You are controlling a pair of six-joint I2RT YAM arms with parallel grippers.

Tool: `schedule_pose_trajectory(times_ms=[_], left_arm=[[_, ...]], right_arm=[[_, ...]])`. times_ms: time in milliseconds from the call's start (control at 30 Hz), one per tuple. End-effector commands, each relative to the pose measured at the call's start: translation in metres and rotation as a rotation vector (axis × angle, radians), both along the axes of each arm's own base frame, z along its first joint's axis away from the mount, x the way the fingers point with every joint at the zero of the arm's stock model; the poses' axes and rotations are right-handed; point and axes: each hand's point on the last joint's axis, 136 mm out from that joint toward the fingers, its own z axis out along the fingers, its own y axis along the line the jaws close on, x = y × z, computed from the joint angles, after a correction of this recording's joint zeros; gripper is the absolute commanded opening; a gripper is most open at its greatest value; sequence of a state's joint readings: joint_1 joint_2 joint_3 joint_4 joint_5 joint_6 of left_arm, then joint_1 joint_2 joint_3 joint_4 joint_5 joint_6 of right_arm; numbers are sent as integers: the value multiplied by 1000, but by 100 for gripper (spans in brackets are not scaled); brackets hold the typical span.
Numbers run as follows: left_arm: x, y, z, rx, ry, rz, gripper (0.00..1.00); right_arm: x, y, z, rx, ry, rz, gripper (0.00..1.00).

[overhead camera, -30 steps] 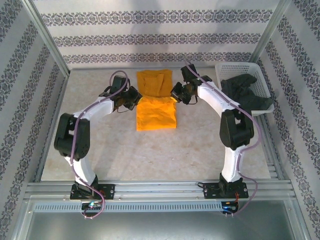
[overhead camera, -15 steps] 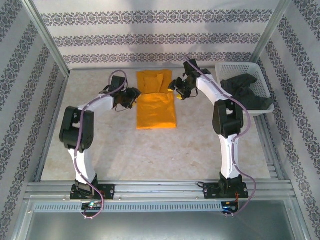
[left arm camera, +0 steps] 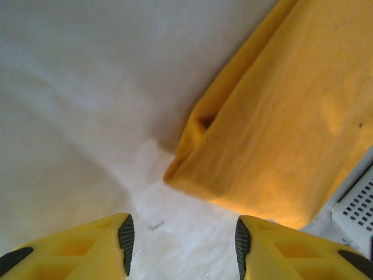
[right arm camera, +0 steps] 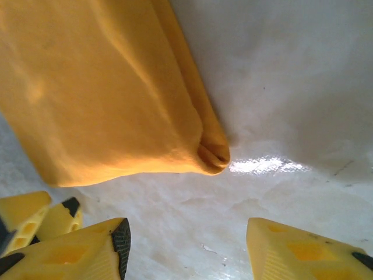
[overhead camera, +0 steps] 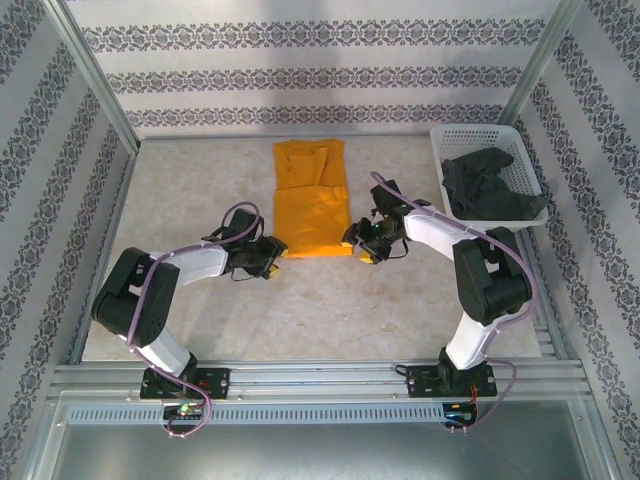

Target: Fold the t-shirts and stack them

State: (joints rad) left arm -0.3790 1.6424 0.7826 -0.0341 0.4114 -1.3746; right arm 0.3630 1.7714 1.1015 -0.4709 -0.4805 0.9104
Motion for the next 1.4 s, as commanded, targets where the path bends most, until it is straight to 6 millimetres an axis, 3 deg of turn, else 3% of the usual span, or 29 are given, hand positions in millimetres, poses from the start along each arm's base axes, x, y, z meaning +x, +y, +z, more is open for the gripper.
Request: schedule_pose_trajectory(times_ms=[0,333,533,633,767,867,1133,1267,1367], left_arm=[[24,-10,3,-40,-41,36,48],[58,-10,4,-21,-106,52,24],[69,-5,23,1,-148,28,0],[60,1,33,32,-152,13,0],[35,5,32,35,-115,-19,0],[7,4,25,2,-76,-45,0],[-93,-3,19,-14,-4,-174,0],[-125,-12,41,-26,-83,-242,0],[-133,-10,66,-19,-162,-244,0]], right_arm=[[11,9,-10,12,4,-30,54],[37,11,-28,-14,16,-76,31],[61,15,-11,-20,-52,-62,0],[58,11,1,-43,-78,-56,0],[34,4,7,-46,-78,-51,0],[4,5,4,-38,-52,-27,0],[-93,10,0,-25,13,33,0],[-136,12,13,-7,23,28,0],[-150,12,34,-3,-3,5,0]])
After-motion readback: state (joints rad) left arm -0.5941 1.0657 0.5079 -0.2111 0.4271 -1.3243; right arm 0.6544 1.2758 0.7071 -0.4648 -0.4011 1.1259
